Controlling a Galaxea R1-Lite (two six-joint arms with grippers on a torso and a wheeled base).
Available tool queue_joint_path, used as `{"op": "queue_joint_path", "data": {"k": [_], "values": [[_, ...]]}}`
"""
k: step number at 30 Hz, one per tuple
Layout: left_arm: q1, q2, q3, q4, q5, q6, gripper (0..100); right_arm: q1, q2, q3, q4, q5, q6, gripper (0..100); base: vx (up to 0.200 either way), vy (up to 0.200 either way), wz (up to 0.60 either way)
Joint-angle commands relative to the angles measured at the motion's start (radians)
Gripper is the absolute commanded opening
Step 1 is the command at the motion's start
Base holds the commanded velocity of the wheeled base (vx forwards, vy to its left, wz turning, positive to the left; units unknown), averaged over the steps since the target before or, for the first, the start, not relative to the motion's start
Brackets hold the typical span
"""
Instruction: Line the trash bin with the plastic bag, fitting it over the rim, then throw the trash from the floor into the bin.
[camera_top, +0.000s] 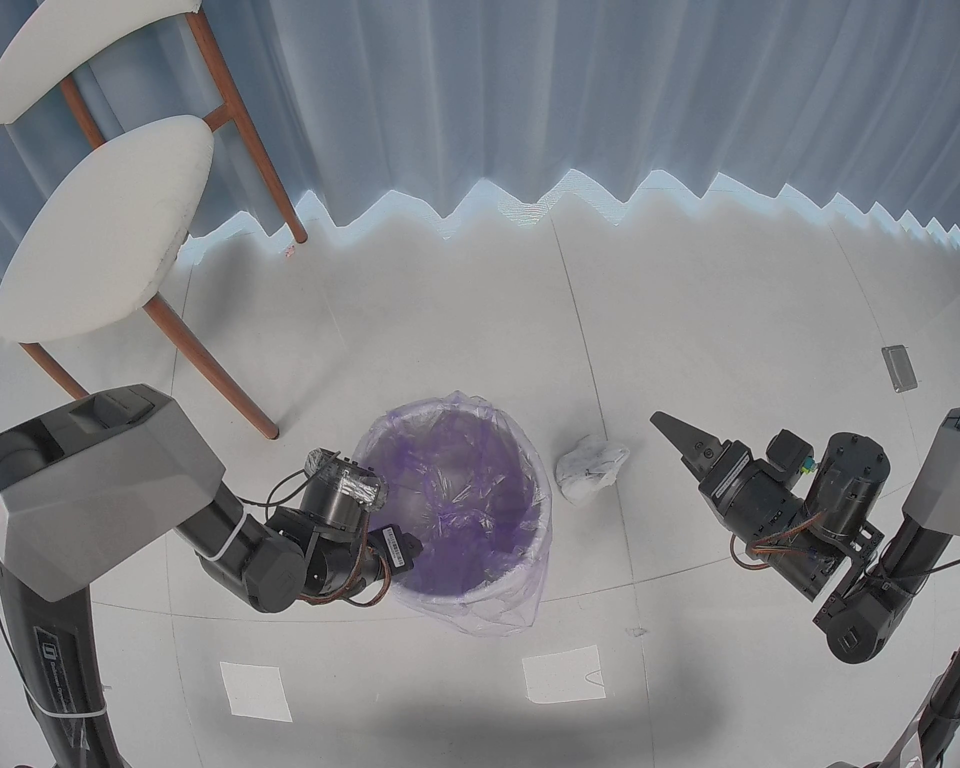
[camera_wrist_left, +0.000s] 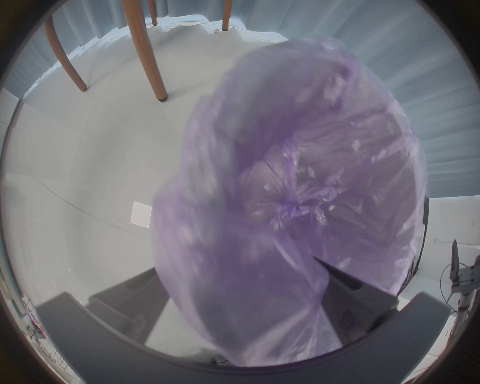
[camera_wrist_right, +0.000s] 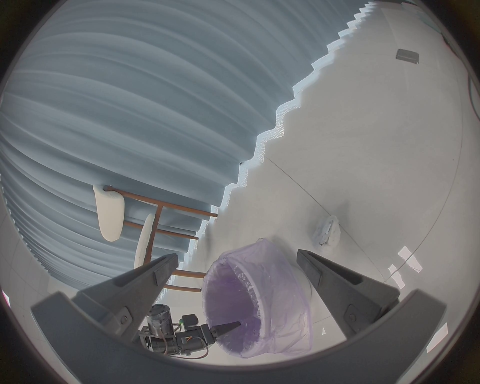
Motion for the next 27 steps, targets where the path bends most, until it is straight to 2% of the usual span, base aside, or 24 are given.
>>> {"op": "queue_joint_path", "data": {"k": [1, 8, 14, 15, 16, 17, 20, 22, 25, 27], "values": [[0.030, 0.020, -0.042, 0.021, 0.005, 0.008, 0, -0.002, -0.022, 0.000, -0.015, 0.001, 0.001, 100, 0.000, 0.000, 0.00], [0.063, -0.022, -0.108, 0.026, 0.005, 0.066, 0, -0.018, -0.019, -0.001, -0.015, 0.002, 0.001, 100, 0.000, 0.000, 0.00], [0.102, -0.096, -0.179, 0.128, -0.005, 0.266, 0, -0.028, -0.020, -0.004, -0.015, 0.004, 0.001, 100, 0.000, 0.000, 0.00], [0.115, -0.103, -0.182, 0.128, -0.008, 0.328, 0, -0.028, -0.020, -0.004, -0.015, 0.004, 0.001, 100, 0.000, 0.000, 0.00], [0.117, -0.103, -0.182, 0.128, -0.008, 0.336, 0, -0.028, -0.020, -0.004, -0.015, 0.004, 0.001, 100, 0.000, 0.000, 0.00], [0.148, -0.106, -0.189, 0.128, -0.009, 0.460, 0, -0.028, -0.020, -0.004, -0.015, 0.004, 0.001, 100, 0.000, 0.000, 0.00], [0.211, -0.096, -0.216, 0.119, -0.015, 0.675, 0, -0.030, -0.020, -0.004, -0.015, 0.004, 0.001, 100, 0.000, 0.000, 0.00], [0.237, -0.091, -0.248, 0.121, -0.037, 0.766, 0, -0.030, -0.020, -0.004, -0.015, 0.005, 0.001, 100, 0.000, 0.000, 0.00], [0.275, -0.073, -0.275, 0.121, -0.109, 0.885, 0, -0.036, -0.019, -0.006, -0.015, 0.005, 0.001, 100, 0.000, 0.000, 0.00], [0.298, -0.057, -0.297, 0.119, -0.173, 1.005, 0, -0.042, -0.017, -0.009, -0.015, 0.007, 0.001, 100, 0.000, 0.000, 0.00]]}}
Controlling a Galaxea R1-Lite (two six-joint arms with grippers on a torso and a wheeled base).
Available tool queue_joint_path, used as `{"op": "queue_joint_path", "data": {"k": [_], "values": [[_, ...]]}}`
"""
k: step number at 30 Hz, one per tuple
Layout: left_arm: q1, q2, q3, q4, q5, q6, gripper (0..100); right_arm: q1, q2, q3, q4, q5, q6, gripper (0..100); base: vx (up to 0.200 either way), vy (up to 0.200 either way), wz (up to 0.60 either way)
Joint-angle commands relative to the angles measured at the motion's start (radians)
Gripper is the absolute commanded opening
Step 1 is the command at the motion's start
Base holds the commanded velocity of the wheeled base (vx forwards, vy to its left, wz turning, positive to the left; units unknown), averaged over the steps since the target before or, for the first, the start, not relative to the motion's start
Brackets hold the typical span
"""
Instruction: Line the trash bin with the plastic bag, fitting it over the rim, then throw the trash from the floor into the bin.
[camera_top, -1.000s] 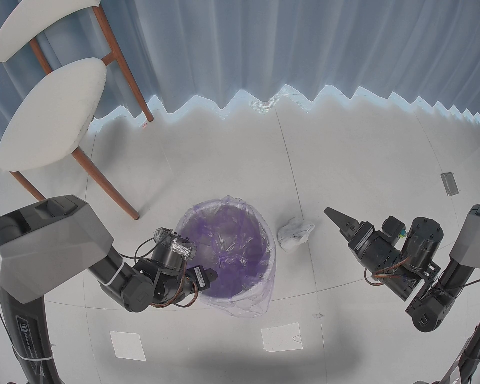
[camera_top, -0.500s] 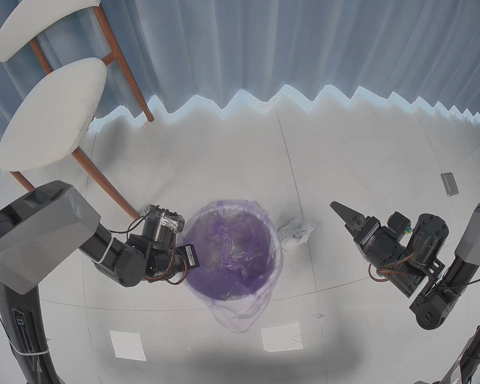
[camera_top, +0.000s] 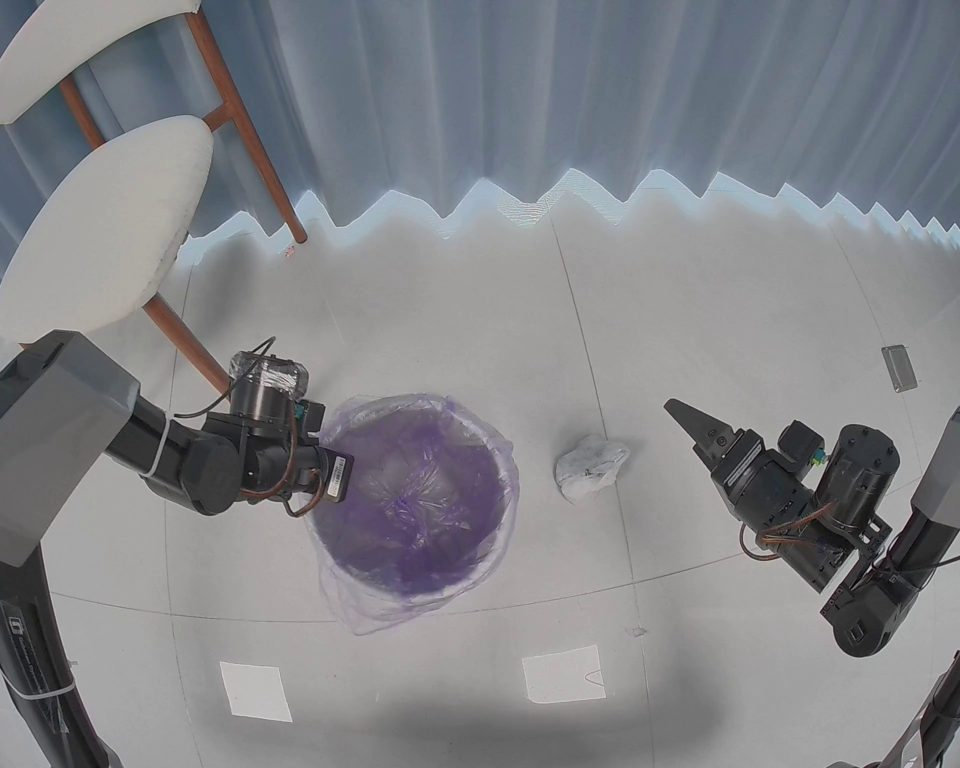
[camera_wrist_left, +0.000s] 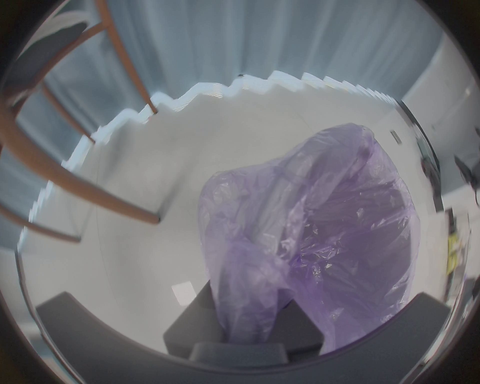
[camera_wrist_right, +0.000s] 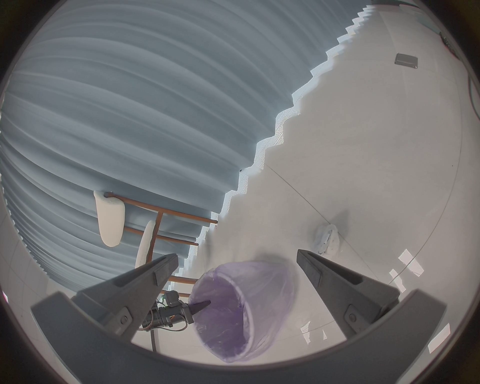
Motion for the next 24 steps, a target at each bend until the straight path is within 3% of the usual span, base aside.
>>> {"op": "queue_joint_path", "data": {"k": [1, 3, 9, 11, 17, 20, 21, 24], "values": [[0.106, 0.026, -0.081, -0.002, -0.123, 0.223, 0, -0.012, 0.003, -0.005, -0.015, 0.003, 0.000, 100, 0.000, 0.000, 0.00], [0.113, 0.045, -0.114, -0.004, -0.169, 0.341, 0, -0.021, 0.004, -0.008, -0.015, 0.003, 0.000, 100, 0.000, 0.000, 0.00], [0.101, 0.065, -0.174, -0.048, -0.204, 0.513, 0, -0.032, 0.017, -0.018, -0.015, 0.004, 0.000, 100, 0.000, 0.000, 0.00], [0.089, 0.068, -0.199, -0.064, -0.245, 0.622, 0, -0.037, 0.020, -0.020, -0.015, 0.004, 0.000, 100, 0.000, 0.000, 0.00], [0.081, 0.114, -0.219, -0.073, -0.304, 0.781, 0, -0.038, 0.021, -0.020, -0.015, 0.004, 0.000, 100, 0.000, 0.000, 0.00], [0.079, 0.138, -0.229, -0.105, -0.307, 0.792, 0, -0.038, 0.021, -0.020, -0.015, 0.004, 0.000, 100, 0.000, 0.000, 0.00], [0.081, 0.145, -0.231, -0.117, -0.305, 0.790, 100, -0.038, 0.021, -0.020, -0.015, 0.004, 0.002, 100, 0.000, 0.000, 0.00], [0.087, 0.151, -0.249, -0.128, -0.307, 0.781, 100, -0.038, 0.021, -0.020, -0.015, 0.004, 0.002, 100, 0.000, 0.000, 0.00]]}}
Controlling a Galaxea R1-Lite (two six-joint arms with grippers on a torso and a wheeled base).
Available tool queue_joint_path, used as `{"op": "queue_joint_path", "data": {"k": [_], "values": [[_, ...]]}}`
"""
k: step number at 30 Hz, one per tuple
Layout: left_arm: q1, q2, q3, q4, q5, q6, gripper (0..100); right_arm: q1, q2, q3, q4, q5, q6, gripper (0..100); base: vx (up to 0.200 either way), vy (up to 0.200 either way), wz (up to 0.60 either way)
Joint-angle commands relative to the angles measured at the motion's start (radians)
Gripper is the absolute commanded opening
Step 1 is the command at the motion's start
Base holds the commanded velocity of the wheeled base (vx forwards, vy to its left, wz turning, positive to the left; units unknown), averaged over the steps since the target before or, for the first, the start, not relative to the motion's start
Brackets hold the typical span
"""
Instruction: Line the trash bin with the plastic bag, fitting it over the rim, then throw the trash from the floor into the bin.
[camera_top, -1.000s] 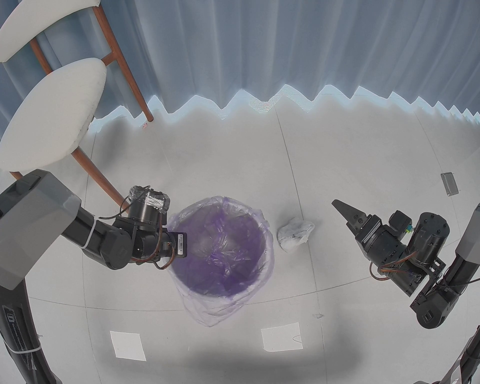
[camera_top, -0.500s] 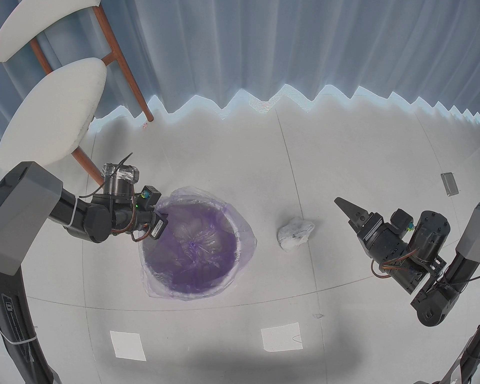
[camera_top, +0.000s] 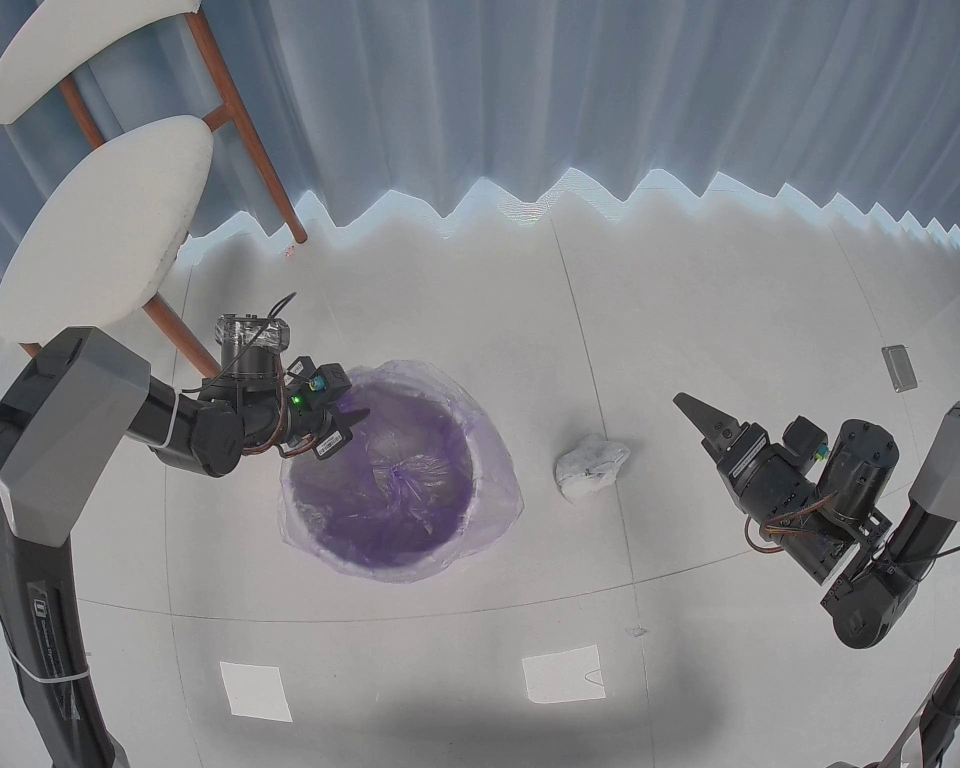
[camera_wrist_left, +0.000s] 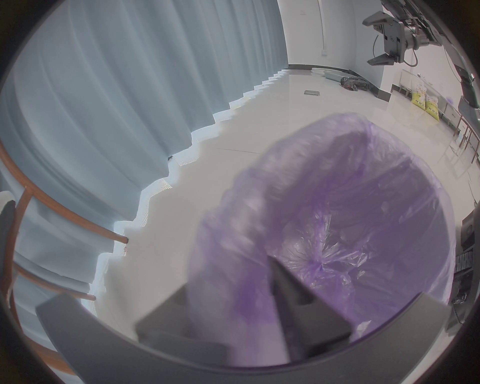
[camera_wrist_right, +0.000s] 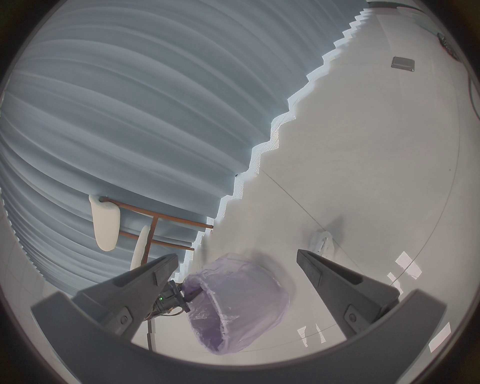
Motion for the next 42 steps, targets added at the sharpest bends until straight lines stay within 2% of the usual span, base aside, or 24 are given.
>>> {"op": "queue_joint_path", "data": {"k": [1, 5, 13, 19, 20, 21, 22, 24, 27, 28, 29, 30, 31, 32, 33, 34, 35, 36, 40, 42], "values": [[0.005, 0.037, -0.024, -0.008, -0.002, -0.007, 100, 0.000, 0.004, 0.000, -0.016, 0.001, -0.001, 100, 0.000, 0.000, 0.00], [0.008, 0.041, -0.045, -0.032, -0.003, -0.053, 100, -0.003, 0.002, -0.003, -0.016, 0.001, -0.001, 100, 0.000, 0.000, 0.00], [-0.004, -0.005, -0.095, -0.156, -0.003, -0.232, 100, -0.001, 0.015, -0.002, -0.016, 0.001, -0.001, 100, 0.000, 0.000, 0.00], [0.011, -0.117, 0.013, -0.204, 0.003, -0.300, 100, -0.001, 0.013, -0.002, -0.016, 0.001, 0.001, 100, 0.000, 0.000, 0.00], [0.017, -0.167, 0.103, -0.235, 0.006, -0.338, 100, -0.003, 0.015, -0.002, -0.016, 0.001, 0.001, 100, 0.000, 0.000, 0.00], [0.017, -0.167, 0.103, -0.235, 0.006, -0.338, 100, -0.003, 0.015, -0.002, -0.016, 0.001, 0.001, 100, 0.000, 0.000, 0.00], [0.019, -0.249, 0.237, -0.277, 0.009, -0.396, 100, -0.001, 0.018, -0.002, -0.016, 0.001, 0.001, 100, 0.000, 0.000, 0.00], [0.011, -0.324, 0.355, -0.313, 0.008, -0.461, 100, -0.001, 0.027, -0.002, -0.016, 0.001, 0.001, 100, 0.000, 0.000, 0.00], [-0.006, -0.459, 0.567, -0.333, 0.000, -0.617, 100, -0.003, 0.048, -0.003, -0.016, 0.002, 0.001, 100, 0.000, 0.000, 0.00], [-0.006, -0.460, 0.574, -0.334, -0.002, -0.625, 100, -0.003, 0.050, -0.003, -0.016, 0.001, 0.001, 100, 0.000, 0.000, 0.00], [0.002, -0.489, 0.649, -0.334, -0.005, -0.717, 100, -0.003, 0.061, -0.005, -0.016, 0.001, 0.004, 100, 0.000, 0.000, 0.00], [0.006, -0.489, 0.677, -0.336, -0.009, -0.769, 100, -0.001, 0.067, -0.005, -0.016, 0.001, 0.006, 100, 0.000, 0.000, 0.00], [0.006, -0.489, 0.677, -0.336, -0.009, -0.769, 100, -0.001, 0.067, -0.005, -0.016, 0.001, 0.006, 100, 0.000, 0.000, 0.00], [0.011, -0.485, 0.726, -0.351, -0.043, -0.926, 100, 0.002, 0.090, -0.006, -0.016, 0.001, 0.009, 100, 0.000, 0.000, 0.00], [0.008, -0.476, 0.746, -0.371, -0.054, -1.010, 100, 0.002, 0.105, -0.008, -0.017, 0.001, 0.009, 100, 0.000, 0.000, 0.00], [0.008, -0.476, 0.746, -0.371, -0.054, -1.010, 100, 0.002, 0.105, -0.008, -0.017, 0.001, 0.009, 100, 0.000, 0.000, 0.00], [-0.006, -0.448, 0.766, -0.440, -0.057, -1.163, 100, 0.002, 0.125, -0.012, -0.017, 0.001, 0.009, 100, 0.000, 0.000, 0.00], [-0.014, -0.423, 0.769, -0.489, -0.057, -1.237, 100, 0.002, 0.131, -0.012, -0.017, 0.001, 0.010, 100, 0.000, 0.000, 0.00], [-0.027, -0.275, 0.804, -0.751, -0.051, -1.456, 100, 0.003, 0.146, -0.003, -0.016, 0.001, 0.027, 100, 0.000, 0.000, 0.00], [-0.034, -0.158, 0.849, -0.968, -0.051, -1.567, 100, 0.005, 0.146, 0.007, -0.016, 0.008, 0.027, 100, 0.000, 0.000, 0.00]]}}
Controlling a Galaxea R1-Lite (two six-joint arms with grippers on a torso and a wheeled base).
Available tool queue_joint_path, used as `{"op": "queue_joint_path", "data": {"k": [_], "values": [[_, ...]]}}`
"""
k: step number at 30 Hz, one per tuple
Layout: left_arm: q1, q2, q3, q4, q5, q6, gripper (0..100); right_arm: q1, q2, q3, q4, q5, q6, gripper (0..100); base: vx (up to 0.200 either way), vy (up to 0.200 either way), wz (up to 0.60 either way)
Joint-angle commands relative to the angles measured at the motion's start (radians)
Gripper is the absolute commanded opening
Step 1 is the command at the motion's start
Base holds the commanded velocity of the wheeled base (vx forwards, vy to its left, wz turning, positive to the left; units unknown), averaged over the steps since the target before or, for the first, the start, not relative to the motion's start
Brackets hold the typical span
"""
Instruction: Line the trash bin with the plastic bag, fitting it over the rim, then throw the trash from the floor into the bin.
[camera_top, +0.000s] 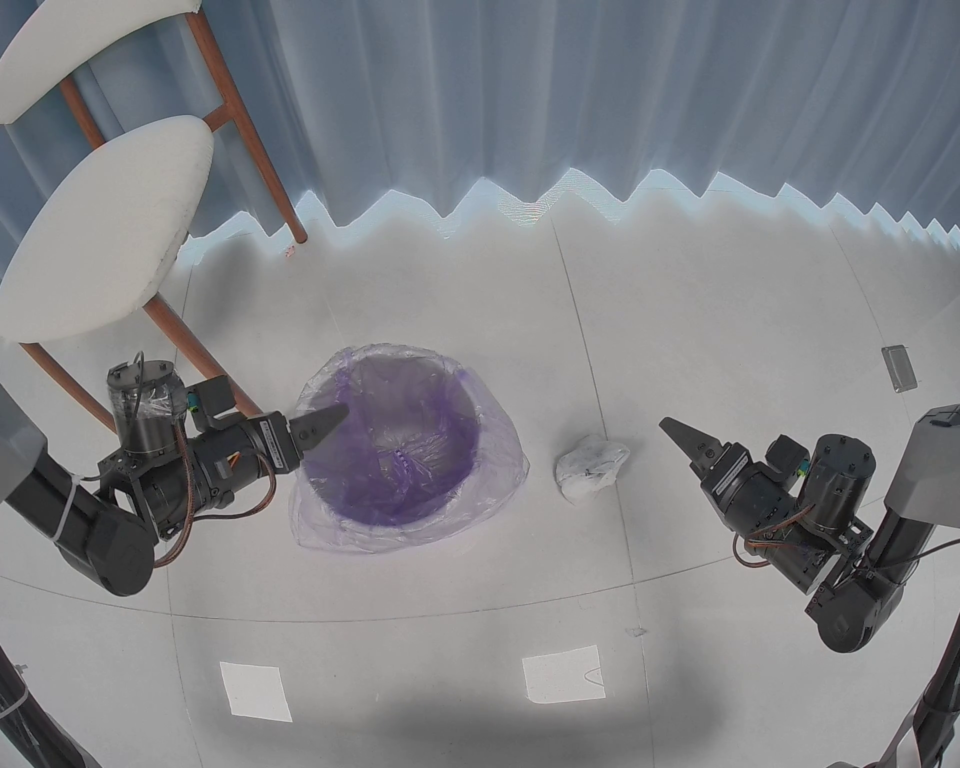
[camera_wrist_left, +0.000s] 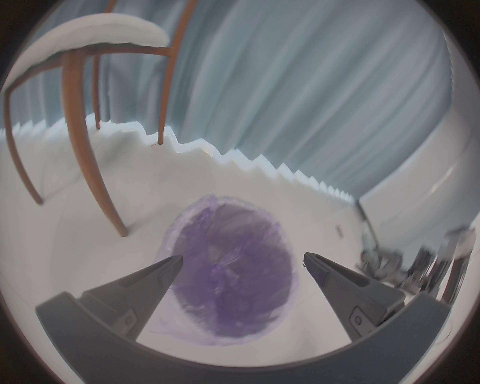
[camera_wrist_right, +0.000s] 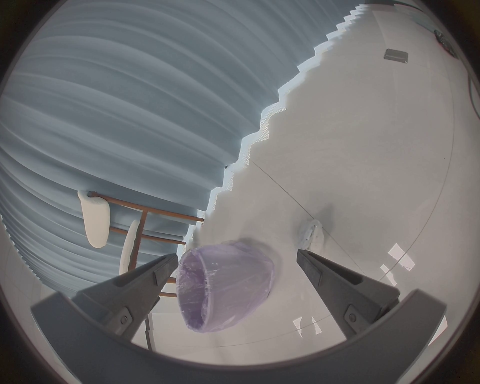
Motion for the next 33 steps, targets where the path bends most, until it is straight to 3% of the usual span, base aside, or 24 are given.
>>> {"op": "queue_joint_path", "data": {"k": [1, 2, 11, 18, 26, 33], "values": [[-0.029, 0.214, 0.153, -0.431, -0.015, -0.355, 100, 0.005, 0.069, 0.014, -0.015, 0.008, 0.015, 100, 0.000, 0.000, 0.00], [-0.063, 0.326, 0.172, -0.557, -0.008, -0.404, 100, 0.008, 0.068, 0.031, -0.015, 0.032, 0.014, 100, 0.000, 0.000, 0.00], [-0.133, 0.334, 0.203, -0.538, 0.081, -0.435, 100, 0.007, 0.126, 0.024, -0.015, 0.071, 0.023, 100, 0.000, 0.000, 0.00], [-0.125, 0.381, 0.157, -0.537, 0.141, -0.573, 100, 0.008, 0.140, 0.014, -0.016, 0.069, 0.043, 100, -0.029, -0.029, 0.00], [-0.112, 0.361, 0.175, -0.538, 0.133, -0.576, 100, 0.008, 0.143, 0.018, -0.015, 0.069, 0.050, 100, -0.200, -0.200, 0.00], [-0.150, 0.188, 0.143, -0.537, 0.164, -0.567, 100, 0.008, 0.144, 0.015, -0.016, 0.069, 0.047, 100, 0.000, 0.000, 0.00]]}}
